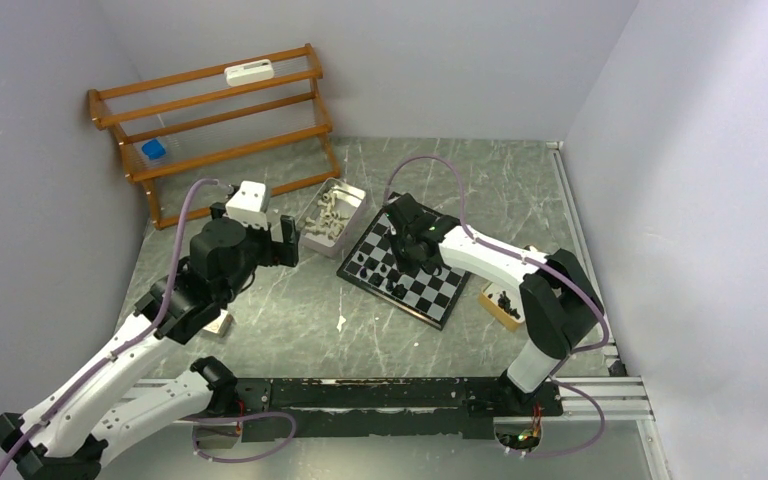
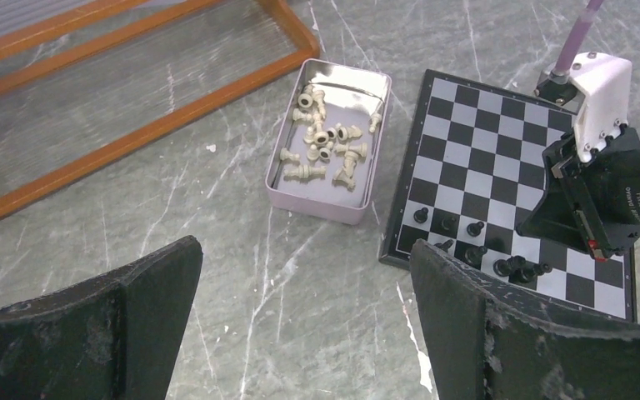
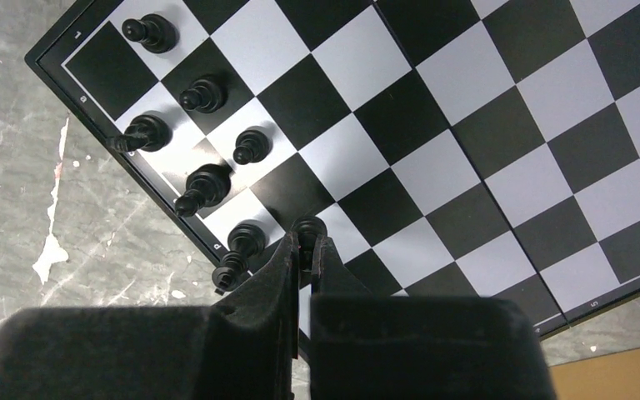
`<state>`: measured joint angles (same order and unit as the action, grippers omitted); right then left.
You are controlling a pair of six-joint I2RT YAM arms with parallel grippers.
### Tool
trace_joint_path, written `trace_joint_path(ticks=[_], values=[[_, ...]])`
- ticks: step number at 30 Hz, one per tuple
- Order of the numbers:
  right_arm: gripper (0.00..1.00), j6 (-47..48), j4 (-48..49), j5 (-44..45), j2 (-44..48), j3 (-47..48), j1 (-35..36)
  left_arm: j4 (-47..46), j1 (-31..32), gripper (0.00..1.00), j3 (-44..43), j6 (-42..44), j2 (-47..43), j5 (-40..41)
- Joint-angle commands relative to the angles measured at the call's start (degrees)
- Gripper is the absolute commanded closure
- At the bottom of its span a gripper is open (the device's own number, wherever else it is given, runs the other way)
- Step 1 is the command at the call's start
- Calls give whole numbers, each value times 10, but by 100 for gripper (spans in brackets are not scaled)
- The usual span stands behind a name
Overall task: Set up the chess pieces on the board
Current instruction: Place the chess piece on the chessboard.
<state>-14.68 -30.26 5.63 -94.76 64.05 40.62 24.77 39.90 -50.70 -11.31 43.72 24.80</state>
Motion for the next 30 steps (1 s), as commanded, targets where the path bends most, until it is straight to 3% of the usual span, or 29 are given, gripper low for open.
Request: trace_joint_path(ticks=[1,22,30], values=[[100,-11,-2,14,-12,22,6,-3,-1,0,-4,1,3,13],[100,-37,-20,10,-85,45,16,-13,-1,0,2,6,-14,-2],[94,-41,-23,3,-102,53,16,-11,-1,0,1,6,-13,-3]])
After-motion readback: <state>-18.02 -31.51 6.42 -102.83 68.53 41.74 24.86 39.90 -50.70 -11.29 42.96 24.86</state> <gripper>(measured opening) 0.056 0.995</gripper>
